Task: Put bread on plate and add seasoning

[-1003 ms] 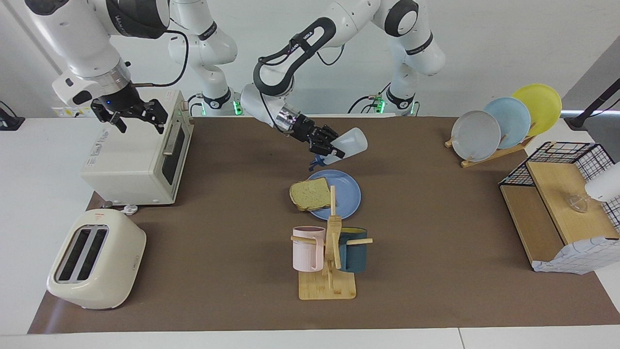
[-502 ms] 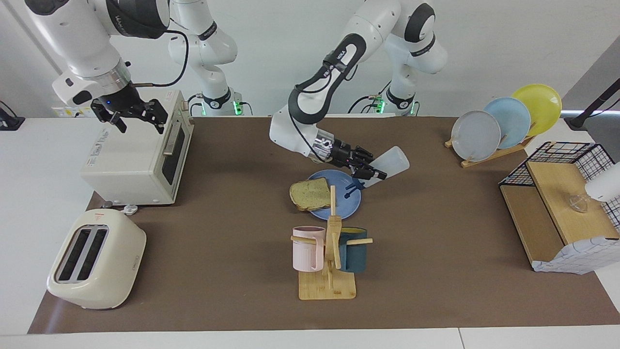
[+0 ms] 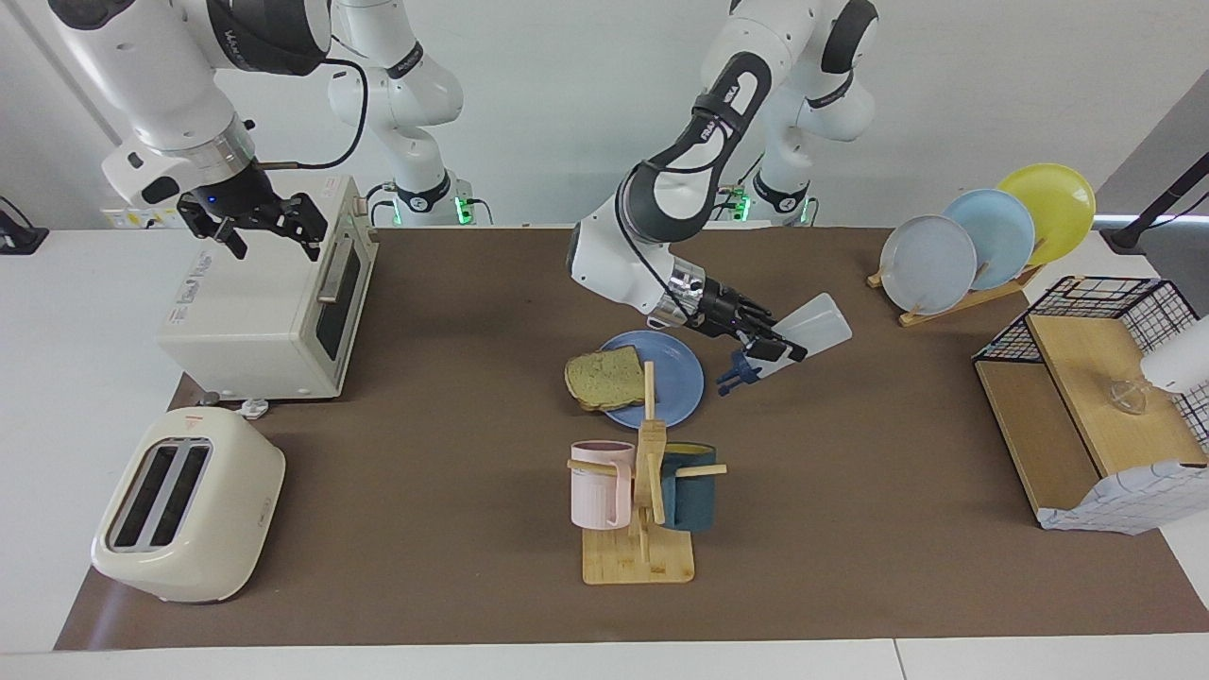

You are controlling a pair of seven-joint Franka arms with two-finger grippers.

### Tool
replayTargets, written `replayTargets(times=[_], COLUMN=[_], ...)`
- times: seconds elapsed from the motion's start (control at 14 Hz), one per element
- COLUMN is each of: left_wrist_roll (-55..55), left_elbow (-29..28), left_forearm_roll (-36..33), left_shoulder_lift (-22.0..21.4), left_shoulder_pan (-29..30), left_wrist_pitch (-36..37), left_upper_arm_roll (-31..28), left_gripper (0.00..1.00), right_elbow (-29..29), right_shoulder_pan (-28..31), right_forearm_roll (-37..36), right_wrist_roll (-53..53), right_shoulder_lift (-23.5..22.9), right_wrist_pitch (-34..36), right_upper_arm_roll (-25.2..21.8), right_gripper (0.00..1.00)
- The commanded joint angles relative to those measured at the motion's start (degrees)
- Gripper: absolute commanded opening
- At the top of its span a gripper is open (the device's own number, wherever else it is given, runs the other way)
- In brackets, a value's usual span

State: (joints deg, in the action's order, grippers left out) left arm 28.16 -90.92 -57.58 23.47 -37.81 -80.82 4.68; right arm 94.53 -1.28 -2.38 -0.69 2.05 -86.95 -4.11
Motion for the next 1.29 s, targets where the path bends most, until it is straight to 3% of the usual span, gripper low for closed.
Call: replayTargets(times=[0.0, 0.36, 0.57, 1.22], left_wrist_roll=[2.85, 3.48, 3.57, 2.34], left_elbow=[-1.28, -1.19, -1.37, -3.03], left_forearm_roll=[5.97, 17.21, 26.00, 44.20], left_shoulder_lift=[-8.07, -15.20, -18.19, -19.34], left_shoulder_pan=[4.93, 12.48, 18.46, 28.48], left_wrist_pitch=[-4.43, -8.73, -15.41, -28.50], left_upper_arm_roll=[0.51, 0.33, 0.24, 0.16], left_gripper=[0.00, 0.00, 0.00, 0.00], right_elbow=[0.04, 0.04, -0.05, -0.05], right_shoulder_pan=[0.40, 0.40, 0.40, 0.40], right_forearm_roll=[1.15, 1.15, 1.15, 1.15], right_wrist_roll=[-1.77, -1.77, -1.77, -1.77], right_shoulder_lift=[0.15, 0.15, 0.15, 0.15], right_wrist_pitch=[-0.06, -0.06, -0.06, -0.06], right_upper_arm_roll=[-0.10, -0.10, -0.10, -0.10], right_gripper=[1.00, 1.00, 1.00, 1.00])
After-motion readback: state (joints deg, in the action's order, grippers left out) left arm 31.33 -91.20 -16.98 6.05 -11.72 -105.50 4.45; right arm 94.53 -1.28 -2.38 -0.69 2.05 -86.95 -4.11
